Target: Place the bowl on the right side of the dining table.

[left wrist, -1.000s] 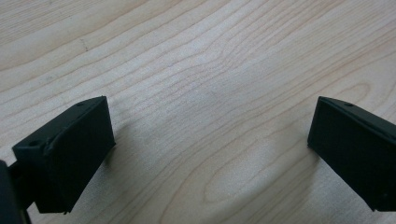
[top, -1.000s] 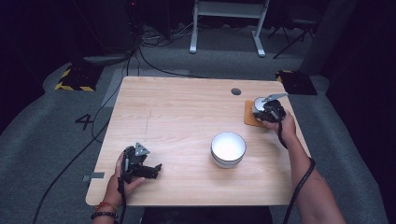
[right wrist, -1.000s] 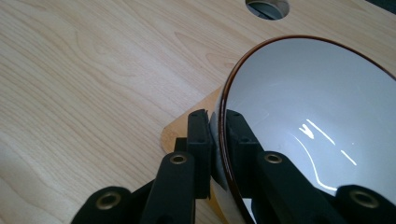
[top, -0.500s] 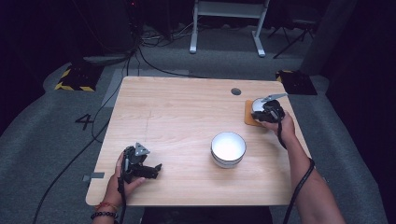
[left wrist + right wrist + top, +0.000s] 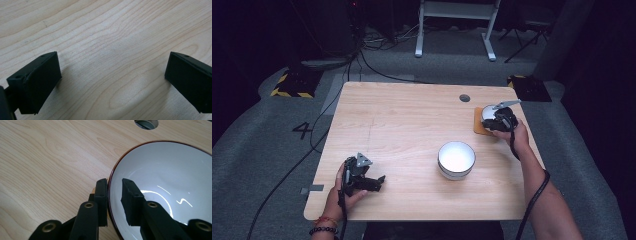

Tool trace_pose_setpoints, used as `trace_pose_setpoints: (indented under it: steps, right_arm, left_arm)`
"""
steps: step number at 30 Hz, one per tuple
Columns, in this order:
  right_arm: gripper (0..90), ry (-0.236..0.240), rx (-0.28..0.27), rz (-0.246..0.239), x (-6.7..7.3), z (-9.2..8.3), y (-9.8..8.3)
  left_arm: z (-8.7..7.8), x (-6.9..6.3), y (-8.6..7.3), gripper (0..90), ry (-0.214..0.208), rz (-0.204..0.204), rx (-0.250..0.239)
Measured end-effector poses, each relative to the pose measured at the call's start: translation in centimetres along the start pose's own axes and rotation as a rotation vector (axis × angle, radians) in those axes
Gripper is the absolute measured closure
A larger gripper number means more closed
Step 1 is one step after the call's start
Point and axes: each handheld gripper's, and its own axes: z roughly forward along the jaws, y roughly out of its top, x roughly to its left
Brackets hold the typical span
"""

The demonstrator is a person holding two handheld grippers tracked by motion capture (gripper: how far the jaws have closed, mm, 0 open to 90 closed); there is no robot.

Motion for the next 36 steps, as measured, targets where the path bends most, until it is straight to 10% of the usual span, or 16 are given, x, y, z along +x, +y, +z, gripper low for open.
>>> trace_pose_setpoints:
  steps: [36]
  right_arm:
    - [57.3,0.026,-0.102,0.036,0.5,-2.6,-0.7]
  left_arm:
    - [0.0,0.0,0.0,0.5,0.001,0.0,0.0]
